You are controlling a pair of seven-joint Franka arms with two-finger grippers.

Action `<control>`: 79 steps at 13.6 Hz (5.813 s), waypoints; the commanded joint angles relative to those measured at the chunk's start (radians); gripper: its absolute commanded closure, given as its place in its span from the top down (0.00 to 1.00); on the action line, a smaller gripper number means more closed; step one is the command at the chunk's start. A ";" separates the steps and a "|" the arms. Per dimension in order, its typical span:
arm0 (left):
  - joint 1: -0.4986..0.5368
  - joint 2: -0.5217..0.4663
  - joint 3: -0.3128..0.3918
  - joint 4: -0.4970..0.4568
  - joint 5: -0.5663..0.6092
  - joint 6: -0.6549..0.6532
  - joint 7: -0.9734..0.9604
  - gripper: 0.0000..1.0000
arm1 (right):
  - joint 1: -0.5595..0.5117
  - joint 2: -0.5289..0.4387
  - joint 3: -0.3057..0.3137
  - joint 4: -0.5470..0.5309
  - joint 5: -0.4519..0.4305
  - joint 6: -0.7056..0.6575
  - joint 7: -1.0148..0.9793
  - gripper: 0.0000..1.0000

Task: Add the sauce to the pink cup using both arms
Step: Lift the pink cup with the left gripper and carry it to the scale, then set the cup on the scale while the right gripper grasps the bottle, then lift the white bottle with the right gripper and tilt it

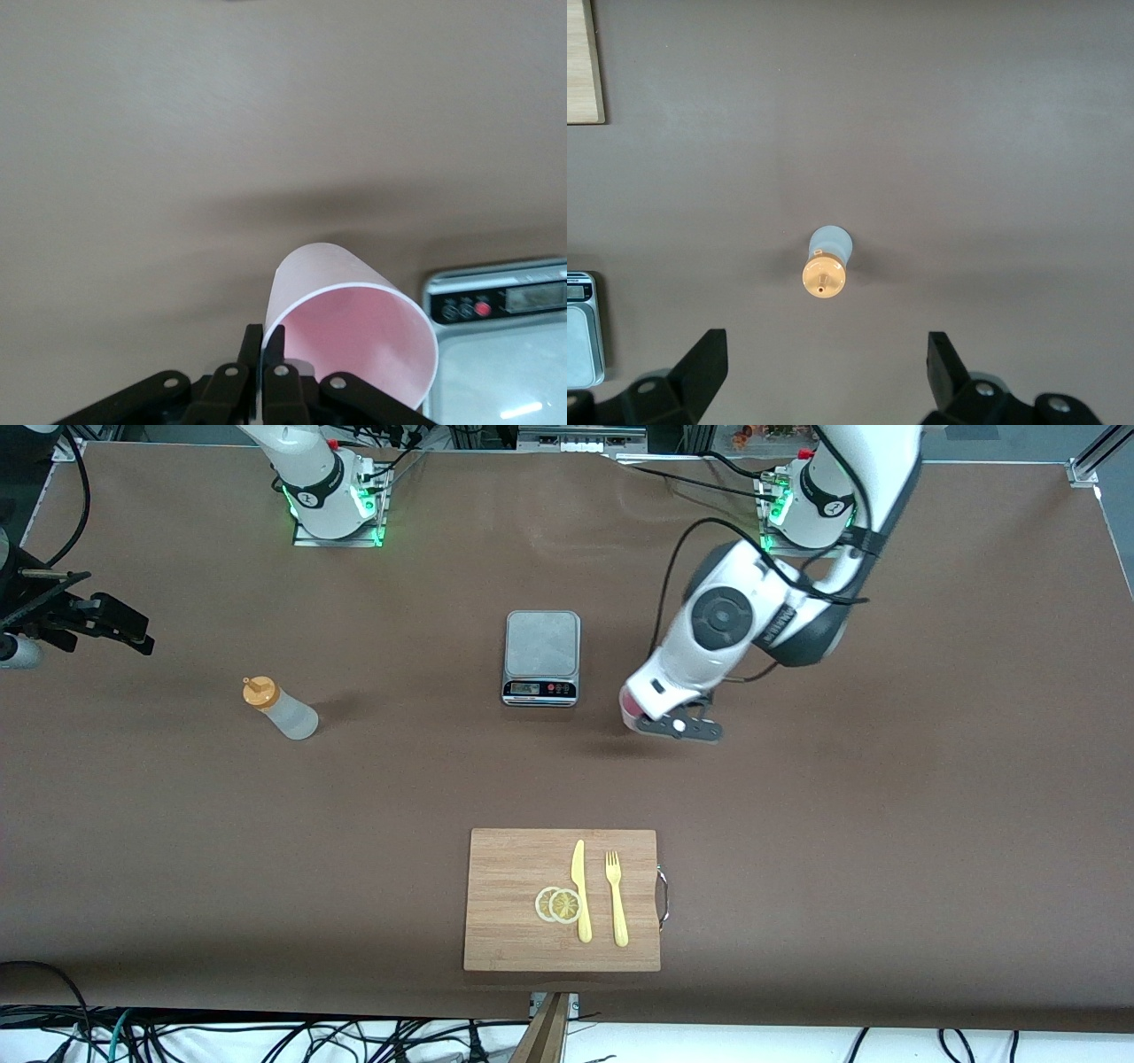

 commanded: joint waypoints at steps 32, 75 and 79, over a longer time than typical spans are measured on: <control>-0.272 -0.023 0.019 0.048 -0.144 0.057 -0.235 1.00 | -0.403 0.600 -0.080 -0.082 0.818 -0.171 -2.082 1.00; 0.455 -0.271 0.214 0.348 -0.035 -0.609 0.575 1.00 | 0.097 0.576 -0.056 0.034 0.620 -0.067 -1.653 0.19; 0.453 -0.271 0.213 0.348 -0.036 -0.609 0.575 1.00 | 0.204 0.516 0.079 0.041 0.341 -0.013 -1.366 0.20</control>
